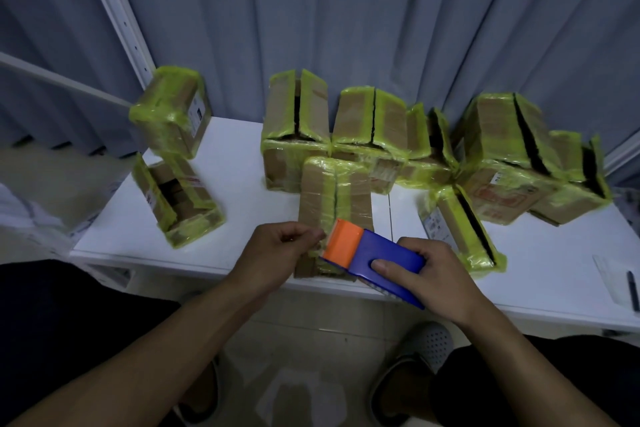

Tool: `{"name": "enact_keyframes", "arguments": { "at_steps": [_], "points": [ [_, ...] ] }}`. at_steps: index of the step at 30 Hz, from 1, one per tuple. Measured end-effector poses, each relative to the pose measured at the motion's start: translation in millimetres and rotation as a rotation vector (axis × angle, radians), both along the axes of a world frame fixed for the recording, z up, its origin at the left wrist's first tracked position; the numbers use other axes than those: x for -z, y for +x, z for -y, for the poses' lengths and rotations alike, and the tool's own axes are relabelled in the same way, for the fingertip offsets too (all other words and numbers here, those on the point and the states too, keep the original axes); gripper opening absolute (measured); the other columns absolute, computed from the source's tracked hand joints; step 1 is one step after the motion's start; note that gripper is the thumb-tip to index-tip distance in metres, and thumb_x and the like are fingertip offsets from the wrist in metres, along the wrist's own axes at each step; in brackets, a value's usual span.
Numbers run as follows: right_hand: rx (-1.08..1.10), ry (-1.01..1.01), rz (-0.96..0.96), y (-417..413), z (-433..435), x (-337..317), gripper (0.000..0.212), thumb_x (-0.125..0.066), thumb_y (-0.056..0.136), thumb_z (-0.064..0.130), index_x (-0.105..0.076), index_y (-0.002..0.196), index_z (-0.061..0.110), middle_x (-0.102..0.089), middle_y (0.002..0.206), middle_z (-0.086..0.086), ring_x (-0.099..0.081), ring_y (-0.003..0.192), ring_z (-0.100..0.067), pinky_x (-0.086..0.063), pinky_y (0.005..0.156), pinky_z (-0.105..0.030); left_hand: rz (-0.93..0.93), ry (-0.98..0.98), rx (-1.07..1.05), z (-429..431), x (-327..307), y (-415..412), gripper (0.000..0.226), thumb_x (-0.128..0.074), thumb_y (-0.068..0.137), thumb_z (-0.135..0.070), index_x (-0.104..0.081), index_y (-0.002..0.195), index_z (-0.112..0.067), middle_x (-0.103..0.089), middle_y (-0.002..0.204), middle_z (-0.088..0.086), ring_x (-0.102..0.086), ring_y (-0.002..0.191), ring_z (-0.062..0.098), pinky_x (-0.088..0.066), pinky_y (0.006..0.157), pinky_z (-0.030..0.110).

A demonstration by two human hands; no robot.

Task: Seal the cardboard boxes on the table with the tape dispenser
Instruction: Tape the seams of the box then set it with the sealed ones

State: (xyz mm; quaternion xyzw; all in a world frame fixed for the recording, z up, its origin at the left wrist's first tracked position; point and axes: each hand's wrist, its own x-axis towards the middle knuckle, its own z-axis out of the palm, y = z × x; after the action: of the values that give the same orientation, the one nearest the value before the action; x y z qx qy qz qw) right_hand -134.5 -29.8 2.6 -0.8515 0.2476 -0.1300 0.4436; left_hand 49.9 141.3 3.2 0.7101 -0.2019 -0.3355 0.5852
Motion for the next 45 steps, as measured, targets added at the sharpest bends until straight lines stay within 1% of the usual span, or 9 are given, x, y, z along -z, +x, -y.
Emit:
{"name": "enact_keyframes", "arguments": {
  "at_steps": [11,15,19,23,34,37,40,42,45],
  "points": [
    [-0.003,-0.256,-0.192,3.7,8.3,-11.5,0.057,-0.065,0.075,0.079,-0.060,0.062,0.023,-0.058,0.056,0.007,-0.057,0.052,-0.010,-0.040,0.052,-0.023,-0.005,0.198,-0.140,-28.5,21.8,48.7,0.020,-0.064,0.095,-0.036,-0.074,0.092,-0.019,-0.072,0.087,-0.005,-0.062,0.069,0.008,-0.045,0.060,0.025],
    [-0.038,-0.332,-0.275,15.2,-6.2,-18.1,0.056,-0.060,0.075,0.083,-0.055,0.058,0.030,-0.058,0.054,0.021,-0.058,0.053,-0.003,-0.039,0.050,-0.023,-0.073,0.241,-0.270,-27.6,46.7,40.1,0.014,-0.060,0.097,-0.024,-0.071,0.099,-0.016,-0.069,0.096,-0.004,-0.063,0.078,0.016,-0.045,0.062,0.028],
    [-0.044,-0.414,-0.326,27.3,-13.8,-23.3,0.053,-0.059,0.077,0.084,-0.054,0.059,0.034,-0.055,0.050,0.010,-0.056,0.051,-0.006,-0.042,0.050,-0.024,-0.050,0.184,-0.374,-24.1,61.6,38.5,0.015,-0.058,0.095,-0.010,-0.071,0.094,-0.017,-0.068,0.098,-0.007,-0.062,0.086,0.019,-0.047,0.070,0.027],
    [-0.085,-0.487,-0.400,39.7,-14.6,-24.2,0.055,-0.056,0.077,0.086,-0.060,0.070,0.032,-0.059,0.058,0.008,-0.059,0.055,-0.006,-0.047,0.052,-0.025,-0.074,0.224,-0.375,-19.9,78.7,41.4,0.016,-0.059,0.093,-0.011,-0.071,0.091,-0.022,-0.065,0.095,-0.014,-0.063,0.097,0.022,-0.050,0.089,0.032],
    [-0.045,-0.538,-0.584,57.7,-23.9,-30.4,0.055,-0.060,0.079,0.082,-0.052,0.070,0.028,-0.055,0.068,0.010,-0.053,0.061,-0.002,-0.035,0.050,-0.023,-0.111,0.311,-0.203,1.3,100.0,41.1,0.014,-0.058,0.097,-0.023,-0.067,0.106,-0.024,-0.066,0.117,0.000,-0.061,0.103,0.020,-0.048,0.092,0.032],
    [-0.034,-0.541,-0.605,59.8,-26.9,-31.6,0.055,-0.060,0.079,0.082,-0.048,0.070,0.030,-0.052,0.068,0.012,-0.049,0.060,0.000,-0.032,0.049,-0.022,-0.172,0.312,-0.116,9.8,103.0,40.0,0.027,-0.059,0.096,-0.031,-0.065,0.122,-0.026,-0.063,0.129,0.003,-0.060,0.108,0.021,-0.049,0.092,0.035],
    [-0.020,-0.532,-0.618,60.5,-25.3,-32.3,0.055,-0.061,0.079,0.083,-0.051,0.070,0.029,-0.054,0.068,0.012,-0.050,0.060,-0.001,-0.031,0.049,-0.022,-0.304,0.327,-0.154,13.1,107.9,41.6,0.065,-0.068,0.091,-0.038,-0.042,0.148,-0.023,-0.053,0.141,0.005,-0.059,0.112,0.023,-0.051,0.090,0.035],
    [-0.022,-0.520,-0.625,60.8,-24.3,-32.6,0.055,-0.061,0.078,0.083,-0.052,0.070,0.029,-0.055,0.069,0.012,-0.052,0.061,-0.002,-0.032,0.049,-0.022,-0.127,0.331,-0.231,10.7,110.1,44.1,0.056,-0.075,0.086,-0.034,-0.054,0.136,-0.020,-0.060,0.130,0.003,-0.059,0.110,0.020,-0.050,0.095,0.034],
    [-0.015,-0.509,-0.625,61.1,-24.1,-31.0,0.055,-0.061,0.078,0.083,-0.050,0.070,0.030,-0.054,0.068,0.012,-0.051,0.061,-0.002,-0.032,0.049,-0.023,-0.009,0.185,-0.301,9.1,109.8,34.3,0.014,-0.070,0.091,-0.029,-0.070,0.104,-0.026,-0.070,0.105,-0.005,-0.065,0.101,0.016,-0.052,0.091,0.032]
  ]
}}
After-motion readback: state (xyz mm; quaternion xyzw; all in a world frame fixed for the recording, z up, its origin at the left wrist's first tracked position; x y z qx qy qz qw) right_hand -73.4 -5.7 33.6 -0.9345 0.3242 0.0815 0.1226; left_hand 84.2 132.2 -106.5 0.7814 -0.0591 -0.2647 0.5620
